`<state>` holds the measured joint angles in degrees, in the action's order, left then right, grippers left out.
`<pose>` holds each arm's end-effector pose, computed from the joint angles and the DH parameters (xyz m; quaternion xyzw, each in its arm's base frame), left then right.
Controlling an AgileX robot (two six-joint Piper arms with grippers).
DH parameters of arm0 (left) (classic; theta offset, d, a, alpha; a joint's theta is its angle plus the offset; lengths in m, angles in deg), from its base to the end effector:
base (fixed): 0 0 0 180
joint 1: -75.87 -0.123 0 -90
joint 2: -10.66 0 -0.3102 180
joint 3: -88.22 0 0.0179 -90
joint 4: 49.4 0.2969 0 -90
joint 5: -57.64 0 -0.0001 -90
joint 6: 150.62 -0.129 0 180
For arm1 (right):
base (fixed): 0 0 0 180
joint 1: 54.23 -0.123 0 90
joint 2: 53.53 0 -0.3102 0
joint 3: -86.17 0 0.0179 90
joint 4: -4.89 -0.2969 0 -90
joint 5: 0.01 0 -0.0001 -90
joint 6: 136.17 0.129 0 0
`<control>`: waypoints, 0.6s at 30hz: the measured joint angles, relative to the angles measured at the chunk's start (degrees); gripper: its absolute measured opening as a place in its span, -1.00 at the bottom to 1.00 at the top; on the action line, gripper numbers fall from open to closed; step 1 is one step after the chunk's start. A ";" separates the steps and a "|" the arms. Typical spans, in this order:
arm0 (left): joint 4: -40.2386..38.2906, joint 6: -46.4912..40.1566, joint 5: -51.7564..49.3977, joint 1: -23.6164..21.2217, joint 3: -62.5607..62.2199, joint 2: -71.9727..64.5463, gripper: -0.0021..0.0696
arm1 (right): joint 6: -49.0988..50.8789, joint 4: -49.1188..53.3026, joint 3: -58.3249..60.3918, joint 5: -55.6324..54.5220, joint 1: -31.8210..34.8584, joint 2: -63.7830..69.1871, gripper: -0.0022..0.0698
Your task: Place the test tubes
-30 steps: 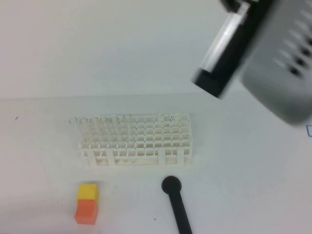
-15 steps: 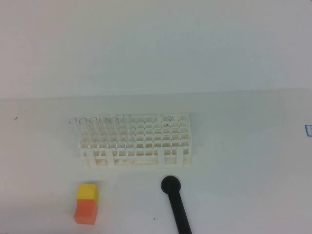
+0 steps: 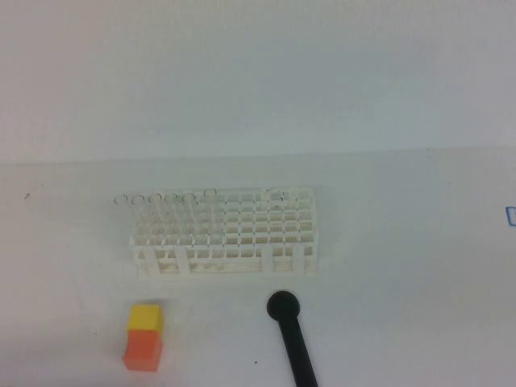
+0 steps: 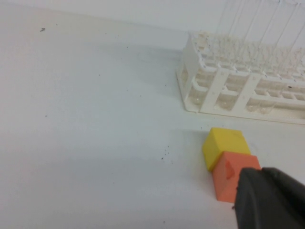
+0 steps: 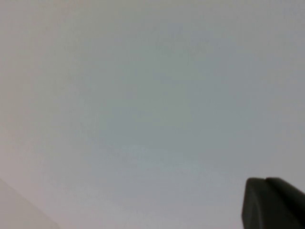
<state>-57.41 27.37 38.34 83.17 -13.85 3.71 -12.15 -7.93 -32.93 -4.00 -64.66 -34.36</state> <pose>0.1095 -0.0200 0.1736 0.0262 0.7875 -0.0869 0.6096 0.1200 0.0201 0.3244 -0.2728 0.5533 -0.2265 0.7537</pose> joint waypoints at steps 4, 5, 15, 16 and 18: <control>0.00 0.00 -0.12 0.00 0.00 0.00 -0.95 | 0.00 -1.55 3.40 0.93 1.24 -5.19 -0.94; 0.00 0.00 -0.12 0.00 0.00 0.00 -0.95 | 0.00 -2.05 3.87 1.05 1.24 -5.63 -0.94; 0.00 0.00 -0.12 0.00 0.00 0.00 -0.95 | 0.00 -4.87 8.41 1.43 1.32 -7.08 -0.94; 0.00 0.00 -0.12 0.00 0.00 0.00 -0.95 | 0.00 -5.26 9.47 1.13 1.32 -7.97 -0.94; 0.00 0.00 -0.12 0.00 0.00 0.00 -0.95 | 2.14 -5.85 11.38 0.37 1.32 -9.97 -0.94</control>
<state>-57.41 27.37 38.22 83.17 -13.85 3.71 -10.01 -13.79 -21.55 -3.63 -63.34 -44.33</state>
